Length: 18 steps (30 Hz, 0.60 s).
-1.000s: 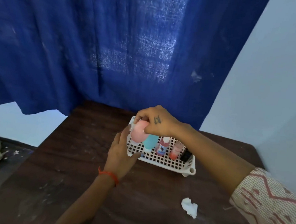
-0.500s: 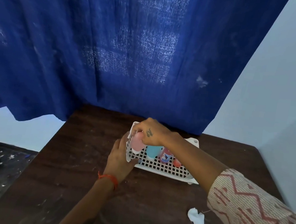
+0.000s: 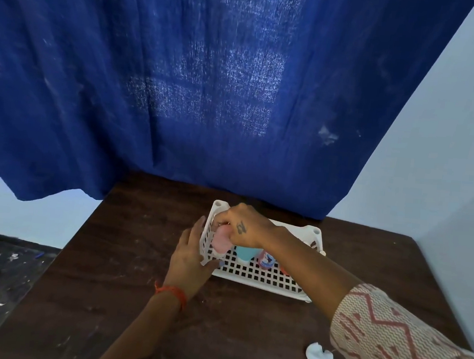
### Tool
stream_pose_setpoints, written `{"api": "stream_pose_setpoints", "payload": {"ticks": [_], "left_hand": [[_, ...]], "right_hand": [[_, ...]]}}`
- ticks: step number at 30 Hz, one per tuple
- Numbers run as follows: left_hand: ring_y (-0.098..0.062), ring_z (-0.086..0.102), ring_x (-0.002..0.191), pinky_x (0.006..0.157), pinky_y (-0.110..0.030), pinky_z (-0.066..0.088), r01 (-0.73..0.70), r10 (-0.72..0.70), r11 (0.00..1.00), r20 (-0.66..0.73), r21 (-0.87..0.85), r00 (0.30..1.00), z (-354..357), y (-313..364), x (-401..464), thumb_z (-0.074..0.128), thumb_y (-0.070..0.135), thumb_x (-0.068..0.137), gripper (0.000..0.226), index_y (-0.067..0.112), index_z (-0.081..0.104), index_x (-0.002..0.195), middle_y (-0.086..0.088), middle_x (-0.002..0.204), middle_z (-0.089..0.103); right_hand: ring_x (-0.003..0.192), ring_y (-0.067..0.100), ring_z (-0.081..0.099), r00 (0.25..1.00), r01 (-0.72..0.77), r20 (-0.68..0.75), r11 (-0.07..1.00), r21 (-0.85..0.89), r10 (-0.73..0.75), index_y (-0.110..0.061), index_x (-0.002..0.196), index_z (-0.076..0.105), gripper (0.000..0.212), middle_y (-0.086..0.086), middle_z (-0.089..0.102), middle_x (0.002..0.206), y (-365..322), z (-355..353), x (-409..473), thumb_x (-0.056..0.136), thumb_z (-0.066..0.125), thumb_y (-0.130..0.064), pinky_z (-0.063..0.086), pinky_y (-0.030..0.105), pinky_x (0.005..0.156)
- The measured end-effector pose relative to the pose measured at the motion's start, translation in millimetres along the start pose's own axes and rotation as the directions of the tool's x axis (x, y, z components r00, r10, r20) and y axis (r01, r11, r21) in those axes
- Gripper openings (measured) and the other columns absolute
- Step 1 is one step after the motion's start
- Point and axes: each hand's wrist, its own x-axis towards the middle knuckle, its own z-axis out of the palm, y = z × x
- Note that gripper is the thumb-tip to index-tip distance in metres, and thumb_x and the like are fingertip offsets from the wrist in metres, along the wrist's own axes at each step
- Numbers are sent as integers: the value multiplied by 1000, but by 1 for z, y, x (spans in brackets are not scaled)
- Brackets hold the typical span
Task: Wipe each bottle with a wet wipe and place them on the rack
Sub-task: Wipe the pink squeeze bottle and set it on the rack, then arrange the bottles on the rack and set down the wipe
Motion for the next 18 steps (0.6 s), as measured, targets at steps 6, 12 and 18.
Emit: {"api": "stream_pose_setpoints", "payload": {"ticks": [6,12,18], "left_hand": [[-21,40,128,102,-31,37,-52,52,998,-18,-34,999,-7,10,1,82,17,68,97,21,25,146,-8,142,36],[-6,30,128,101,-20,28,-271,267,963,-145,-11,953,-10,42,-4,80,19,72,86,15,33,143,-9,145,36],[-1,27,131,109,-15,25,-505,498,863,-147,-15,855,15,92,-20,77,20,77,78,14,34,142,-7,143,40]], "right_hand": [[105,17,57,996,30,-87,999,31,-27,-24,119,60,48,2,60,120,9,-9,-10,75,69,-8,52,38,85],[113,12,54,933,65,-360,987,150,-6,-23,124,58,46,-3,60,125,23,-23,-55,81,70,-27,43,34,99],[118,3,48,801,-2,-554,926,378,228,-24,129,54,48,-6,56,129,41,-12,-130,84,66,-37,37,16,100]]}}
